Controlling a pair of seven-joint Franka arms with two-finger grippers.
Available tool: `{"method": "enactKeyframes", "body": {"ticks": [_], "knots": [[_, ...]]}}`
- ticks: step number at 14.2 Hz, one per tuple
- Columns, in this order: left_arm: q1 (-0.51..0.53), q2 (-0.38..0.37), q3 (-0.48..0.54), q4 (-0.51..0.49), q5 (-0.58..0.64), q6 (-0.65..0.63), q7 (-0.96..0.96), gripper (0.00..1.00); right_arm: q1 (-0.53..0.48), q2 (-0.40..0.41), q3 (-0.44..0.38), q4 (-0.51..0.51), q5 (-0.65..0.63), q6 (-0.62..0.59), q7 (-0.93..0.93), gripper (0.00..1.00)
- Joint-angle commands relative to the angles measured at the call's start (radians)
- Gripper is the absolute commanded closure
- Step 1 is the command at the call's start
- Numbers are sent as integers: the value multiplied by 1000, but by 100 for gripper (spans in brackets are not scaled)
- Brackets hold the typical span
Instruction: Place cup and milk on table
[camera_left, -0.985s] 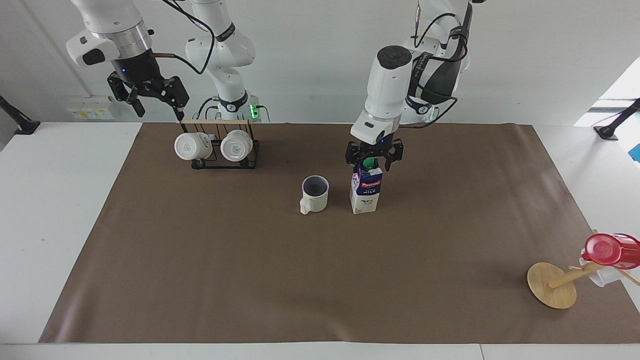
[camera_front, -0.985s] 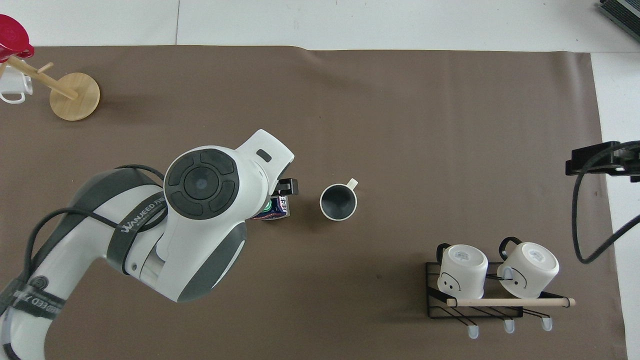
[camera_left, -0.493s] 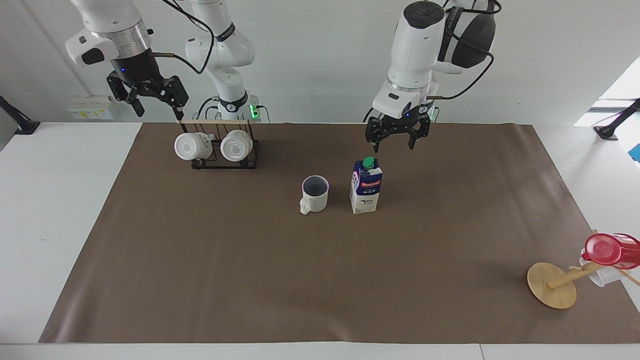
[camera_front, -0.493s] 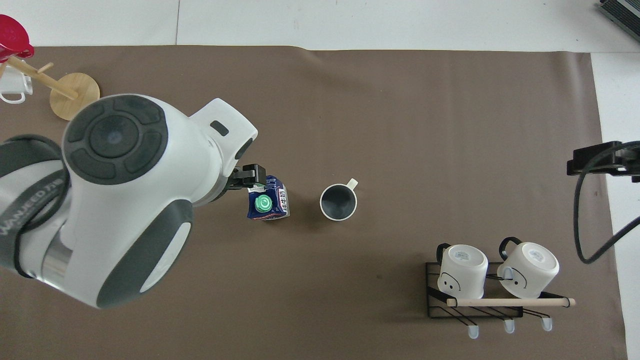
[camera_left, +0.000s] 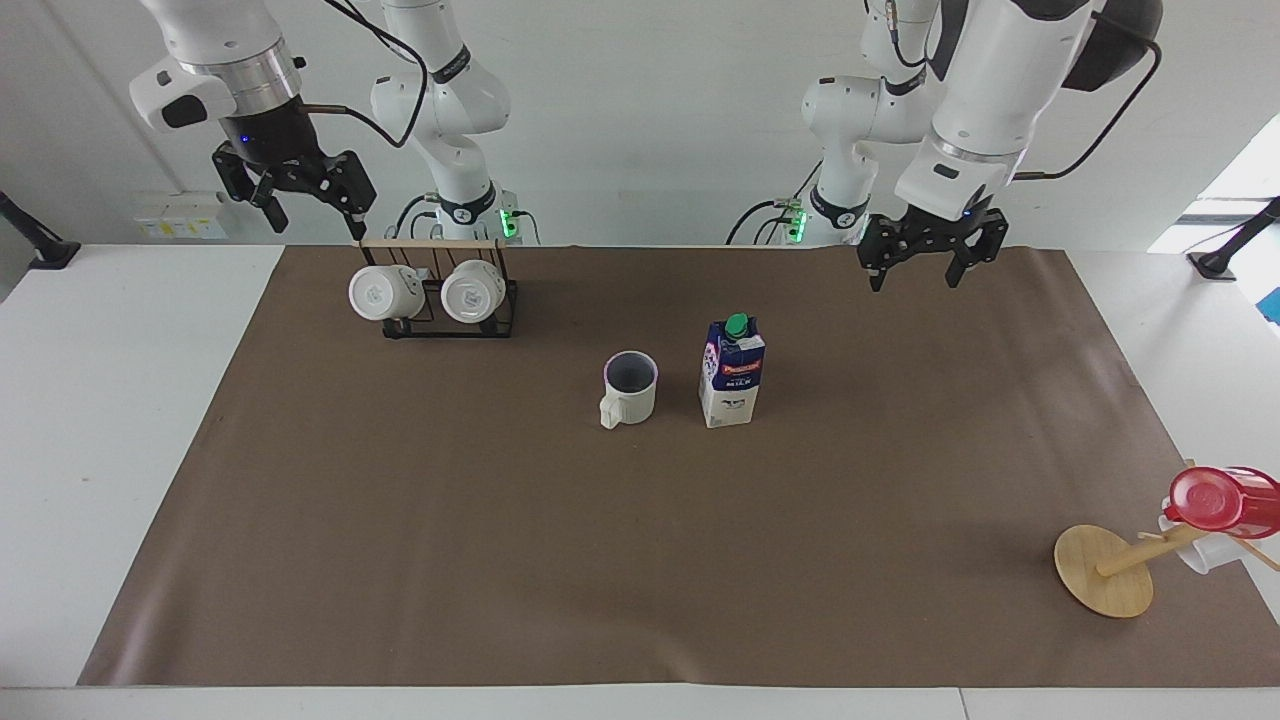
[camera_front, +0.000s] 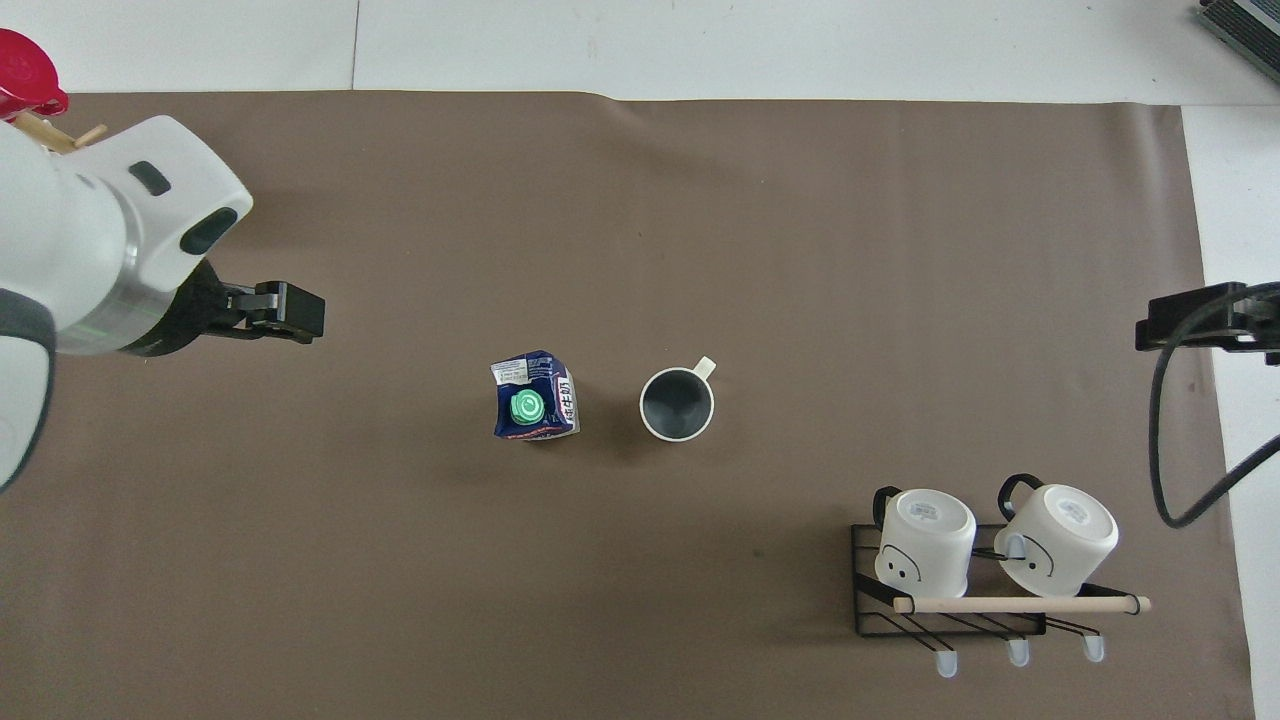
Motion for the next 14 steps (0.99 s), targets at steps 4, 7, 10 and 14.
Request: {"method": "enactKeyframes", "body": {"ticks": [4,7,10,14], "knots": [[129,-27,-13,7,6,-81,120,0,-3,-14,-1,-2,12,-55,-46,0],[160,-28,-11,7,6,-83,205,0,-6,-13,-3,-2,38,-50,-78,0],[160,-31,6,7,6,-95,212,0,-11,-4,-6,5,30,-47,-84,0],[160,-34,3,5,4,-104,213,0,-11,-11,-6,-1,27,-43,-83,0]]}}
